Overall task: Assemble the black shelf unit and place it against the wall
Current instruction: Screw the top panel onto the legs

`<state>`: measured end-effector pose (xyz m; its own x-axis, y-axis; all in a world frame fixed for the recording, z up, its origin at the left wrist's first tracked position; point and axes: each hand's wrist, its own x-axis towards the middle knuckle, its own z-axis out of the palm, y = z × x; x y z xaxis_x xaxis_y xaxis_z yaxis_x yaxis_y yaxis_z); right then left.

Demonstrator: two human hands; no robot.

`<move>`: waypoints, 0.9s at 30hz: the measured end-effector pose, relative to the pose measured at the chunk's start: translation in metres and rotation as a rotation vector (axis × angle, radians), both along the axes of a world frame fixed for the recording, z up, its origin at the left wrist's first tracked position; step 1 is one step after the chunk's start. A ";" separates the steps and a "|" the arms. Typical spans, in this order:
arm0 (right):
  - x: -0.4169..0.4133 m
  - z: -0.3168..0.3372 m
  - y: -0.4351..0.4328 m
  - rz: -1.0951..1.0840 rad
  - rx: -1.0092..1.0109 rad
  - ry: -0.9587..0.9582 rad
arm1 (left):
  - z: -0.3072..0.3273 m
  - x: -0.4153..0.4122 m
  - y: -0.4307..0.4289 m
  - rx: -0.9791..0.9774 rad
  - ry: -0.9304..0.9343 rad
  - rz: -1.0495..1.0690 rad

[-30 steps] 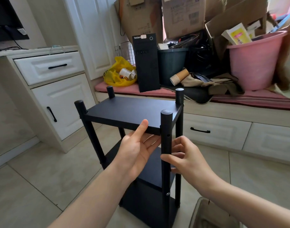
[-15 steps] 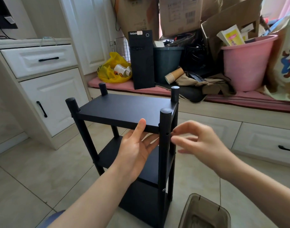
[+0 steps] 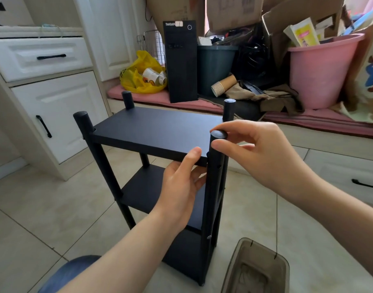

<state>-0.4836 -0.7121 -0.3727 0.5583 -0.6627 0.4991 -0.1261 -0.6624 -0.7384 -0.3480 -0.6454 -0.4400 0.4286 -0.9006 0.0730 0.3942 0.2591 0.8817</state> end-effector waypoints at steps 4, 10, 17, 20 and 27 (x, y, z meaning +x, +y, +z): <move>-0.001 -0.001 0.002 0.039 0.016 -0.035 | -0.002 -0.004 0.001 -0.002 -0.049 0.010; 0.000 -0.003 0.004 0.061 0.052 -0.082 | 0.000 -0.006 0.004 0.021 -0.039 -0.006; 0.001 -0.003 0.007 0.076 0.075 -0.107 | 0.004 -0.003 0.007 0.043 -0.050 -0.029; -0.004 -0.003 0.008 0.100 0.105 -0.076 | 0.005 -0.002 0.009 0.025 -0.049 -0.043; -0.036 -0.013 -0.013 0.075 0.507 -0.112 | 0.003 0.005 0.013 0.000 -0.061 -0.119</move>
<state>-0.5191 -0.7246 -0.3852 0.5750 -0.7968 0.1856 0.0059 -0.2229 -0.9748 -0.3429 -0.6326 -0.4374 0.3132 -0.9449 0.0953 0.3680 0.2133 0.9050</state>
